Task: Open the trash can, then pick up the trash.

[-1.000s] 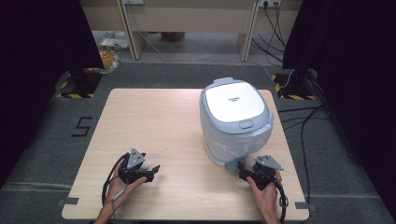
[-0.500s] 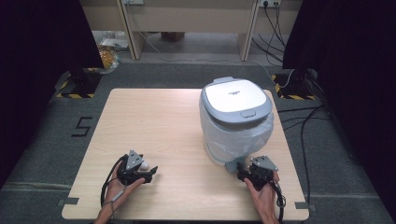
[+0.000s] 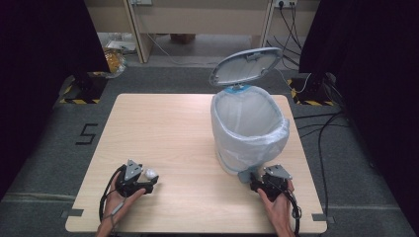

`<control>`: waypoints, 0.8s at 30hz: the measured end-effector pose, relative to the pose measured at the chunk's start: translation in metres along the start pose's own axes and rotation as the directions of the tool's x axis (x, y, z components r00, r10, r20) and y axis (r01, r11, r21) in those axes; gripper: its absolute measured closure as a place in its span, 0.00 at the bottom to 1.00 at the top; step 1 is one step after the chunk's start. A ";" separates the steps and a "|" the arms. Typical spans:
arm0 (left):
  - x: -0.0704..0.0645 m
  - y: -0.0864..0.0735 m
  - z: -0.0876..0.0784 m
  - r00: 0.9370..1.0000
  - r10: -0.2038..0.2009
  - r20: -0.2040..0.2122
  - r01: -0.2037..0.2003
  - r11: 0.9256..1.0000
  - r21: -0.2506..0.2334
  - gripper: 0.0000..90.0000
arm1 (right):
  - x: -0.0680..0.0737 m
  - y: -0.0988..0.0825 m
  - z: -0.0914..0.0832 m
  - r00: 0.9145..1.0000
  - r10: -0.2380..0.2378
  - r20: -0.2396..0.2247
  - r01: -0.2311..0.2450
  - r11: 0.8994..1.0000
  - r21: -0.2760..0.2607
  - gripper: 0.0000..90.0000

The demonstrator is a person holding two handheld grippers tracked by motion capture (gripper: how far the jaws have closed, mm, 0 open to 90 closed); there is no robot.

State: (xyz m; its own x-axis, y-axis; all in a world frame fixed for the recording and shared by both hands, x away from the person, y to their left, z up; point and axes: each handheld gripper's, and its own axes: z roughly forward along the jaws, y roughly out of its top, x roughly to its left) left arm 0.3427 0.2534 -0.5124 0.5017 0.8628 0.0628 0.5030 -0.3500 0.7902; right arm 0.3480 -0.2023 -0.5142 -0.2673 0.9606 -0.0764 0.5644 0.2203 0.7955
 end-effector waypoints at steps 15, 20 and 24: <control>-0.002 -0.001 0.004 1.000 0.004 0.010 -0.004 1.000 0.012 0.25 | -0.002 0.000 0.000 1.000 0.001 -0.007 -0.001 1.000 -0.001 0.20; -0.002 -0.001 0.003 1.000 0.006 0.014 -0.006 1.000 0.010 0.25 | -0.001 0.000 0.000 1.000 0.010 -0.008 -0.010 1.000 0.002 0.20; 0.000 -0.001 0.004 1.000 -0.008 0.011 0.008 1.000 0.008 0.25 | -0.001 0.000 0.000 1.000 0.008 -0.008 -0.008 1.000 0.002 0.20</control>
State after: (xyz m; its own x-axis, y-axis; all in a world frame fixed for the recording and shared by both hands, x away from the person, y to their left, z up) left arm 0.3451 0.2526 -0.5156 0.5056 0.8613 0.0500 0.5127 -0.3465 0.7855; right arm 0.3480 -0.2038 -0.5140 -0.2687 0.9610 -0.0650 0.5680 0.2126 0.7951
